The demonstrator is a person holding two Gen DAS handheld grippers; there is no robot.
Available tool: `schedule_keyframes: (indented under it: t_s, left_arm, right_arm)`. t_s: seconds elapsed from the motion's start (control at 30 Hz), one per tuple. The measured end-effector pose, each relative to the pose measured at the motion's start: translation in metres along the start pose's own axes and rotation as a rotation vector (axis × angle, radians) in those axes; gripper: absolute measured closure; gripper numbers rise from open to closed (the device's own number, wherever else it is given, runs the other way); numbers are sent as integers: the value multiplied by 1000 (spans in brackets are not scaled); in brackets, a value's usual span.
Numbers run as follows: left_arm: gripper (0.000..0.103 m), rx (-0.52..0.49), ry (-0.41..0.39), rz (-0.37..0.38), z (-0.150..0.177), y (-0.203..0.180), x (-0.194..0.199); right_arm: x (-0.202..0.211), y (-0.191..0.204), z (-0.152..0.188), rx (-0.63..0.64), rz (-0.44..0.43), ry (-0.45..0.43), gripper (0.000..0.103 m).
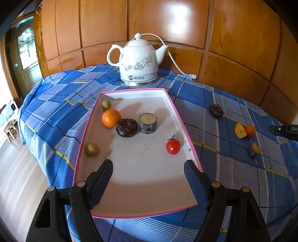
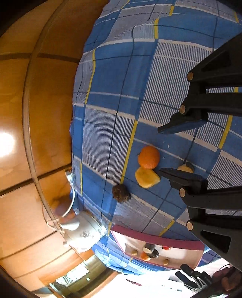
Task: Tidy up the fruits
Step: 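Withdraw the right tool from the tray toward the remaining fruits, then grasp the dark brown lumpy fruit with the left tool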
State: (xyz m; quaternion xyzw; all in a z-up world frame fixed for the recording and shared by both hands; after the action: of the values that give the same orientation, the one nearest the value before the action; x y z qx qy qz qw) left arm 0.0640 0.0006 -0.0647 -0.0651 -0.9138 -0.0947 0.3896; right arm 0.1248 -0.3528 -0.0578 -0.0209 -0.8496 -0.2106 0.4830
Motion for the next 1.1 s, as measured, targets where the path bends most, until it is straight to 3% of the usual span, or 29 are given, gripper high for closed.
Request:
schedule_keyframes:
  t_s: [0.17, 0.3, 0.53, 0.7, 1.1]
  left_arm:
    - [24, -36, -12, 19, -13, -15, -1]
    - [24, -71, -17, 58, -26, -32, -3]
    - [25, -116, -8, 146, -57, -66, -17]
    - [24, -128, 38, 197, -80, -85, -44]
    - [24, -237, 71, 209, -130, -137, -112]
  right_arm:
    - [-4, -24, -2, -92, 76, 20, 65]
    - [0, -38, -6, -163, 75, 18, 65]
    - [0, -34, -5, -164, 59, 35, 65]
    - [0, -28, -5, -145, 51, 37, 65]
    - [2, -32, -10, -200, 38, 37, 65]
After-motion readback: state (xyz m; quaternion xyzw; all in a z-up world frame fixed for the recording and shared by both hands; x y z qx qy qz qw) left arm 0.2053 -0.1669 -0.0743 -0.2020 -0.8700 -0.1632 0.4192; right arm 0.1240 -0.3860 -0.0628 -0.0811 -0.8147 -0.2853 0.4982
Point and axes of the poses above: each gripper's, at about its wrist camera, not at the fingertips, and x roughly against the way its jaws point, y to its left, z to its underside, the point moved 6 cm from there along -x, roughly the way its jaws point, and after that the axes turned 13 degrees about -x, right-handed, at the moved point
